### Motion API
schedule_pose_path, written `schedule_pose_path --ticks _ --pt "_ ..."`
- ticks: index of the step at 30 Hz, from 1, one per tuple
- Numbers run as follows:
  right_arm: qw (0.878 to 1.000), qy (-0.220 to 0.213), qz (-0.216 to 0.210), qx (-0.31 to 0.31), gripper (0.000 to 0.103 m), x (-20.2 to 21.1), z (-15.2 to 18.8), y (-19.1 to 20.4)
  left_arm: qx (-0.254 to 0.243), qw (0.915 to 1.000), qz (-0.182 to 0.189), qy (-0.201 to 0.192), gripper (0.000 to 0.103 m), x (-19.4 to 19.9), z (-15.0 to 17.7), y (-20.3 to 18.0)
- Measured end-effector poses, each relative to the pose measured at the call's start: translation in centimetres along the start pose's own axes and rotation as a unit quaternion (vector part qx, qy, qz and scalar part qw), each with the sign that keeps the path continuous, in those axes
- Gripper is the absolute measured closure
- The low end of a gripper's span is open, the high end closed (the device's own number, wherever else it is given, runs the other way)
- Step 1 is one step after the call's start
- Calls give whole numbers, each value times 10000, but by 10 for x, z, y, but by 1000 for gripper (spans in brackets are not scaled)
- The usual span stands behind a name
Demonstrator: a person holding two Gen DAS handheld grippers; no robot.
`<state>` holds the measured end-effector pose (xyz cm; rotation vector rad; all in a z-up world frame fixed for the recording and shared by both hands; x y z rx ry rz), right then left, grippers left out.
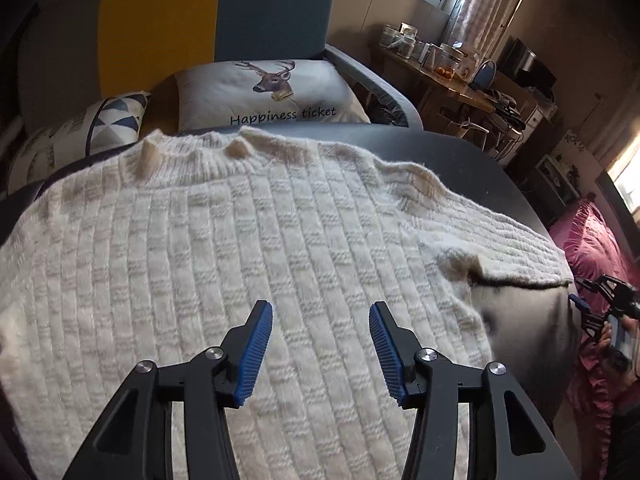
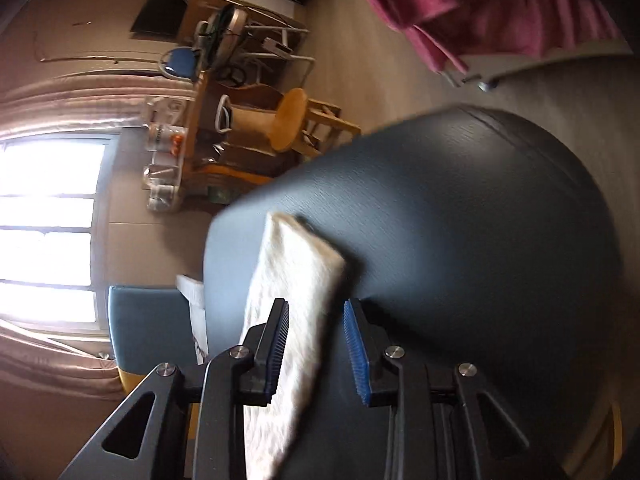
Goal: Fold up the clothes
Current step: 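Grasp the other sleeve cuff with the right gripper and lift it, then grasp the sleeve cuff with the left gripper while the right gripper releases it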
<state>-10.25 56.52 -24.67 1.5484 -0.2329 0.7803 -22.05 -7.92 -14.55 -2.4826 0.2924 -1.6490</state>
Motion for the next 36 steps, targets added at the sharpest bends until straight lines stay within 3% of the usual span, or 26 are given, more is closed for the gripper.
schedule_pose_path --ticks 2,3,4,6,7,8,14,18,20,23,24,26,29,32,36 --pt "9992 -35 98 389 75 -12 -1 11 -22 9998 -184 29 51 -12 -13 -4" --pt "9967 16 390 710 92 -20 1 19 -16 9995 -312 71 51 -19 -18 -4" --pt "9935 61 645 938 97 -25 3 27 -11 9990 -440 113 51 -26 -23 -5" --pt "9889 101 784 1260 97 -33 5 40 -1 9974 -697 198 52 -41 -33 -5" --pt "9870 102 770 1407 97 -34 6 46 19 9962 -834 267 57 -49 -36 -4" --pt "9854 115 709 1545 97 -35 8 52 105 9943 -978 414 71 -57 -34 1" --pt "9683 445 62 2458 97 -38 37 106 181 9924 -1167 344 71 -66 -25 11" --pt "9423 891 -236 3218 97 -51 84 151 225 9923 -1144 412 71 -68 -28 14" --pt "9230 1156 -211 3665 97 -64 117 169 222 9929 -1073 469 71 -68 -31 15" --pt "8934 1493 35 4237 97 -94 165 183 422 9959 -363 706 72 -61 -41 15" --pt "8852 1590 141 4369 97 -105 178 183 511 9958 75 751 72 -56 -46 12" --pt "8711 1776 312 4567 97 -124 200 177 659 9903 900 829 72 -46 -58 5" --pt "8435 1921 623 4977 97 -140 231 171 593 9804 1607 976 72 -38 -75 -19" --pt "8078 1898 1005 5490 97 -143 258 162 641 9702 1981 1241 72 -46 -80 -44" --pt "7497 1631 1470 6243 97 -143 291 151 941 9546 2265 1692 72 -73 -90 -59"
Point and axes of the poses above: each gripper's, at about its wrist camera, not at the fingertips, and x roughly against the way its jaws point, y to its left, z to its underside, the point moved 3 cm from there along -x, roughly the way its jaws point, and after that the axes turned 11 degrees about y, right-handed, at the moved point
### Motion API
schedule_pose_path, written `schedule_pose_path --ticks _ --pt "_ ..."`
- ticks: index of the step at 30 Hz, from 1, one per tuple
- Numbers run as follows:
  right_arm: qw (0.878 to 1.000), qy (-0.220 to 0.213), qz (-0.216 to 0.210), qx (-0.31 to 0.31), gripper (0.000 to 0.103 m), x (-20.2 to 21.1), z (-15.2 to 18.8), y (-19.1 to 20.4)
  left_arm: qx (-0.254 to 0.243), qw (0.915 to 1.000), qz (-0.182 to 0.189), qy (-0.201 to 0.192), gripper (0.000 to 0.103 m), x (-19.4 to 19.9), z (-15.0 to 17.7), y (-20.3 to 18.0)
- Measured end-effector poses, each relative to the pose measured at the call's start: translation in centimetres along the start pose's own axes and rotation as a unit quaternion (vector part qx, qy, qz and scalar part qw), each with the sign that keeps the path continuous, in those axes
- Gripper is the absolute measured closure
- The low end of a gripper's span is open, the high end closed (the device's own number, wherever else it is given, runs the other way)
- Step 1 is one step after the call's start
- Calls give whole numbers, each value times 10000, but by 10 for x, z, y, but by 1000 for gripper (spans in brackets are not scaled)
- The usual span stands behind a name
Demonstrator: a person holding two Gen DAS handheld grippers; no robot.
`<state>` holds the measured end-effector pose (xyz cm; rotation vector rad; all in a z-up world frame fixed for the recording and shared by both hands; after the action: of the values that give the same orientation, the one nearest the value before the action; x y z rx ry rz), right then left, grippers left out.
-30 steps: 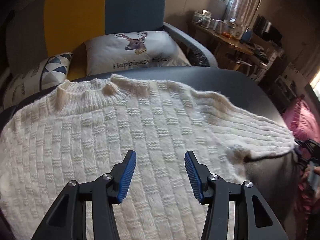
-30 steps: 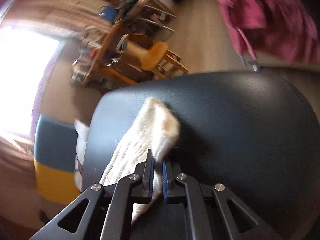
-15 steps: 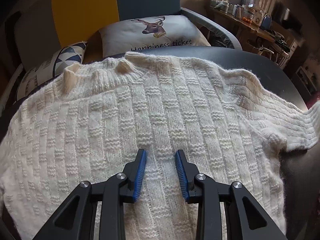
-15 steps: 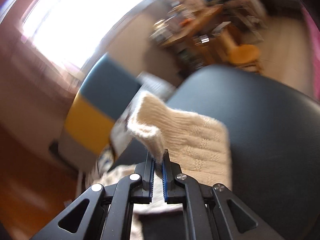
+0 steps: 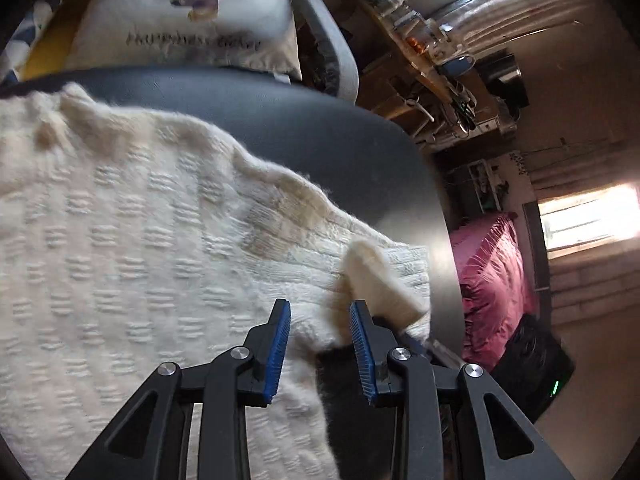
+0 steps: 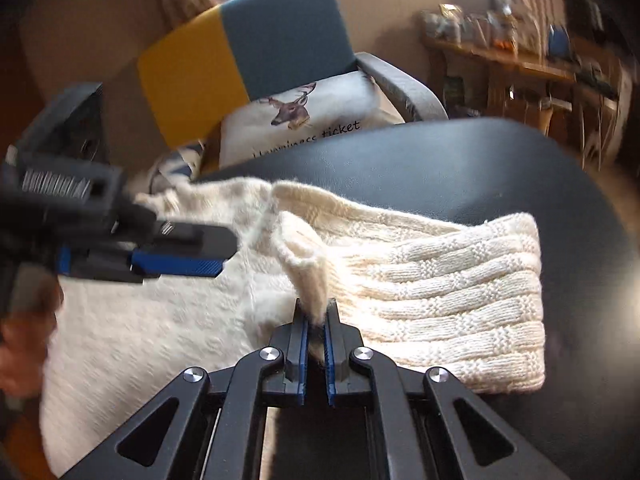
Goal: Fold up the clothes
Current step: 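Grasp the sleeve cuff with the left gripper while the right gripper releases it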
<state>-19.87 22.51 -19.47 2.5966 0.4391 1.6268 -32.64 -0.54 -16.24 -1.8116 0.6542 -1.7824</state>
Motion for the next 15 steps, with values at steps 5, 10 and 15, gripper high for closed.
schedule_pose_path --ticks 5,10,15 --pt "9948 -59 610 814 97 -2 13 27 400 9974 511 326 70 -22 -9 0" --pt "9893 -203 948 1088 97 2 18 35 571 9951 629 505 69 -31 -14 -1" --pt "9845 -324 1205 1234 89 3 16 39 293 9963 489 637 83 -40 -6 -14"
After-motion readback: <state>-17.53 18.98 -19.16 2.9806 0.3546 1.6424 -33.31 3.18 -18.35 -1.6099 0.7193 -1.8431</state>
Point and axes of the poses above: each gripper's, at about its wrist camera, not at the fingertips, and x roughly against the way its jaws point, y to its left, z to its underside, the point moved 3 cm from there along -x, roughly the way its jaws point, and after that the axes turned 11 degrees about y, right-handed, at the moved point
